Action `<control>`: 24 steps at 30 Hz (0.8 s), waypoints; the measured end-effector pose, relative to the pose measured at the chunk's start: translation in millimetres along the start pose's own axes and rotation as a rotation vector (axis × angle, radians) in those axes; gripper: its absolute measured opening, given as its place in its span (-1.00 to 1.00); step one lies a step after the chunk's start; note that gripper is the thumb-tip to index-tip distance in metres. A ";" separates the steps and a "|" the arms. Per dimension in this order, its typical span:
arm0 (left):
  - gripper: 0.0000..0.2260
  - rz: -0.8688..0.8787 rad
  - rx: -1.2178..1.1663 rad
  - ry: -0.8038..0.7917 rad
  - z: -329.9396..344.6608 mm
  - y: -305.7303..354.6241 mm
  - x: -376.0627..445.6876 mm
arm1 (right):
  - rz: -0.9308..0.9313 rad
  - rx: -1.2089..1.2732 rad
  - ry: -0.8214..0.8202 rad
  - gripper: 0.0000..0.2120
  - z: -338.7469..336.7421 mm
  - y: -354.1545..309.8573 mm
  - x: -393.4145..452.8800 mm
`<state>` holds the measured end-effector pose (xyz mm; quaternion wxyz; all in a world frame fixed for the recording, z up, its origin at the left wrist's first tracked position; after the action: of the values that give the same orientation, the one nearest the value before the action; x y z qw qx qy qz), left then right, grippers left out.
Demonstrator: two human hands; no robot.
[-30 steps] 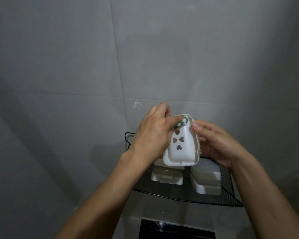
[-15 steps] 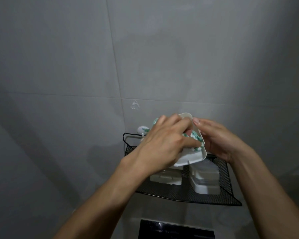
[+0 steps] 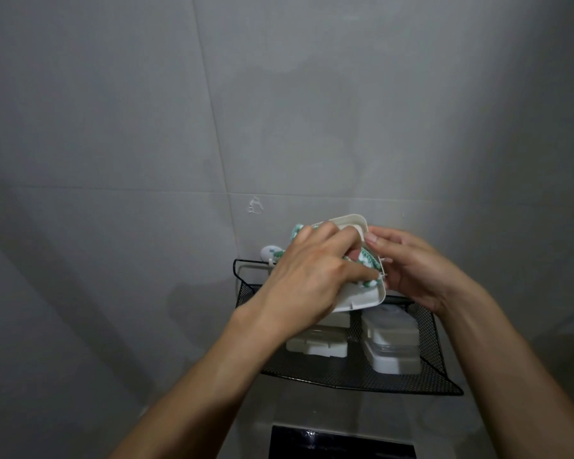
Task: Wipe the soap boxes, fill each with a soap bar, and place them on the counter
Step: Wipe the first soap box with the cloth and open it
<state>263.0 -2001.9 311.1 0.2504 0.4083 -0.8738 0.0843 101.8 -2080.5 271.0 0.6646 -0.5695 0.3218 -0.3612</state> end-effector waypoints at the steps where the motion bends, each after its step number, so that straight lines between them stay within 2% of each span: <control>1: -0.68 -0.003 -0.004 -0.001 0.2 -0.8 -0.6 | 0.004 0.026 -0.002 -0.63 -0.1 2.1 -0.7; 6: -0.65 0.022 -0.010 0.020 5.5 2.5 -4.5 | 0.005 0.089 0.021 -0.60 0.1 3.2 -0.1; 11: -0.68 0.066 -0.033 -0.012 7.8 1.4 -7.4 | -0.025 0.100 0.037 -0.68 -1.6 1.9 -2.1; 13: -0.69 0.000 -0.054 0.001 4.1 -9.3 -7.0 | -0.010 0.105 0.024 -0.67 -2.1 3.6 -3.1; 15: -0.73 -0.143 -0.079 0.054 -2.5 -25.0 -5.2 | 0.014 0.079 0.012 -0.65 -0.1 6.1 -4.5; 19: -0.75 -0.394 -0.137 0.266 -9.4 -38.4 0.0 | 0.019 0.098 0.013 -0.63 6.8 12.8 -4.4; 24: -0.86 -0.383 -0.151 0.290 6.1 -17.5 -5.6 | -0.067 0.118 0.129 -0.69 7.7 11.1 -1.7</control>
<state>277.0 -2011.7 302.0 0.4144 0.5304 -0.7391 0.0275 108.6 -2074.1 261.1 0.6625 -0.5151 0.3230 -0.4375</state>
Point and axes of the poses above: each hand's wrist, its own x-axis towards the middle knuckle, its own z-axis out of the palm, y = z × x, the point moved 2 cm from there along x, towards the middle knuckle, and after that the axes turned 2 degrees about -x, right-handed, at the moved point
